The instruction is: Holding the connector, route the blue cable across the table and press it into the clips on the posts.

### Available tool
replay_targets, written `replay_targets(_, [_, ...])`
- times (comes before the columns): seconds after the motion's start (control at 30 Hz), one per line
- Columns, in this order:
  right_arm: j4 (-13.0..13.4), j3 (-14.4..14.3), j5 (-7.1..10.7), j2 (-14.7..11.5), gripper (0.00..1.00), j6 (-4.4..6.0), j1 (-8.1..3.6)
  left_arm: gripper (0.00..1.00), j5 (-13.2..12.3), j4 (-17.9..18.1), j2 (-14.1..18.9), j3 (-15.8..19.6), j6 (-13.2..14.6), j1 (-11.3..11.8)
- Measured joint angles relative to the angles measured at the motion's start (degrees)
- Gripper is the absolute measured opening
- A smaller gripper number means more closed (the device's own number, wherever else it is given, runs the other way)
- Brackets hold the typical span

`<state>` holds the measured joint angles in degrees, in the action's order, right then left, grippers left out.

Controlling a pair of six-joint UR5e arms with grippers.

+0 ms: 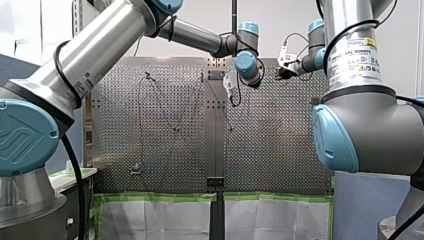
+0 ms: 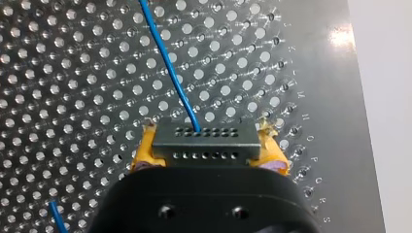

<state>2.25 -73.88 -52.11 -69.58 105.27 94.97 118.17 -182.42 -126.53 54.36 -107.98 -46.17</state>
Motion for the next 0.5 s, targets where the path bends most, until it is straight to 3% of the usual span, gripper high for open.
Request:
replay_targets(0.27, [0.00,0.00,-0.01,0.00,0.00,0.04,0.28,1.00,0.42,4.26,4.46,4.45,2.08,0.89])
replay_targets(0.5, [-0.03,0.00,-0.01,0.00,0.00,0.04,0.41,1.00,2.98,6.27,8.82,8.82,2.17,2.05])
